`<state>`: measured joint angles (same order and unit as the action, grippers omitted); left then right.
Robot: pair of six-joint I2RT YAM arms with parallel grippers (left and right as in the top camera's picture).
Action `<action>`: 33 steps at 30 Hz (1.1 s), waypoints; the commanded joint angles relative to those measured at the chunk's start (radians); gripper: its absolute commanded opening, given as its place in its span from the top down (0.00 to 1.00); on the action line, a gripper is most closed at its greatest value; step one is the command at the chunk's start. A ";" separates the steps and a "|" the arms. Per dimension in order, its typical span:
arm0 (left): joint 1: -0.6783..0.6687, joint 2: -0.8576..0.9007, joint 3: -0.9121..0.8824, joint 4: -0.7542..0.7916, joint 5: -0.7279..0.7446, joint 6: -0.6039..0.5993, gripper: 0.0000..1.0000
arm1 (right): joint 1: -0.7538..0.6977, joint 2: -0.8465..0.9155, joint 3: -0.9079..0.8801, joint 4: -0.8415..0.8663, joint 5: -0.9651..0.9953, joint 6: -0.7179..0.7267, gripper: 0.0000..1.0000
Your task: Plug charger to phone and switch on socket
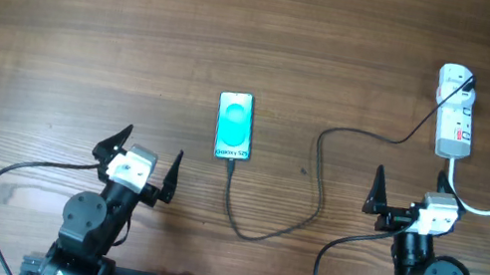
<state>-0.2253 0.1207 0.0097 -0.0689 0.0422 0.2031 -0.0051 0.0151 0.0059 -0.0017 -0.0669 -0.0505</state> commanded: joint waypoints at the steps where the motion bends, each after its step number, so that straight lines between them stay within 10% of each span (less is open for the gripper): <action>1: -0.010 0.006 -0.003 -0.007 -0.017 -0.012 0.00 | 0.007 -0.013 -0.001 0.002 0.004 -0.001 0.00; 33: 0.112 -0.118 -0.003 -0.008 -0.017 -0.012 0.00 | 0.008 -0.012 -0.001 0.003 -0.002 0.000 0.00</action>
<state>-0.1184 0.0143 0.0097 -0.0708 0.0376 0.2005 -0.0051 0.0147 0.0059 -0.0013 -0.0669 -0.0505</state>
